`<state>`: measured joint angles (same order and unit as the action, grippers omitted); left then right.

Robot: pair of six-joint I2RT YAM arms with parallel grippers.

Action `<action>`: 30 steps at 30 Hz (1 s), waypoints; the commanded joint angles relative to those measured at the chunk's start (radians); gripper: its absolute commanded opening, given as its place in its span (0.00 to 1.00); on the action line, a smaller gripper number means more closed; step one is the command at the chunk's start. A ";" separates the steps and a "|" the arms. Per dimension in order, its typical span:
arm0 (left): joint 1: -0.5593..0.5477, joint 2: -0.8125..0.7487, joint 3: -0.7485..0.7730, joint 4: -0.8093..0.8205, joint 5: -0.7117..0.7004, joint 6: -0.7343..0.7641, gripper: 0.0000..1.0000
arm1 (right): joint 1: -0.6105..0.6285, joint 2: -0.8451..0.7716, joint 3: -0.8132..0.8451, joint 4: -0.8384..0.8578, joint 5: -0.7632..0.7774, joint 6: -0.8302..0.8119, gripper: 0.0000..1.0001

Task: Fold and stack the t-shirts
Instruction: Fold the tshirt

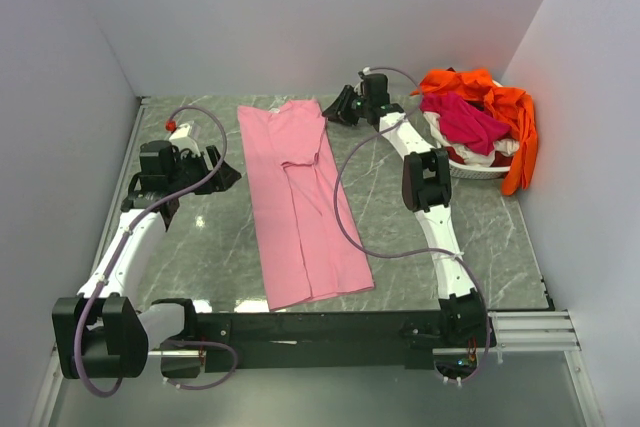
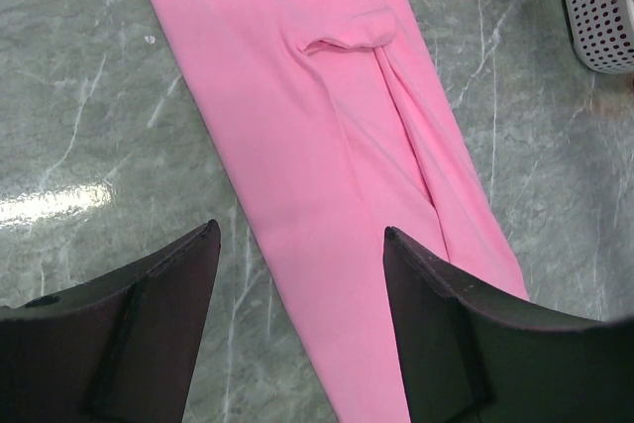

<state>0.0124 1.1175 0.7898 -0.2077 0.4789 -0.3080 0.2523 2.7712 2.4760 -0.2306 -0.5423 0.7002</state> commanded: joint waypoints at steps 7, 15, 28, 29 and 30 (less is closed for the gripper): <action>-0.003 -0.004 0.035 0.011 0.024 0.017 0.73 | -0.004 0.021 0.060 0.019 0.025 0.050 0.39; -0.002 -0.004 0.037 0.008 0.021 0.018 0.73 | -0.001 0.033 0.055 0.024 0.015 0.085 0.36; -0.002 -0.001 0.039 0.007 0.020 0.018 0.73 | 0.001 0.034 0.067 0.028 0.013 0.073 0.10; -0.002 -0.001 0.039 0.007 0.020 0.017 0.73 | -0.001 0.033 0.069 0.027 0.012 0.070 0.06; -0.002 0.001 0.039 0.007 0.020 0.018 0.73 | -0.001 0.030 0.073 0.024 0.010 0.067 0.00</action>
<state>0.0124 1.1175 0.7898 -0.2077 0.4786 -0.3080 0.2527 2.8059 2.4928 -0.2306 -0.5282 0.7746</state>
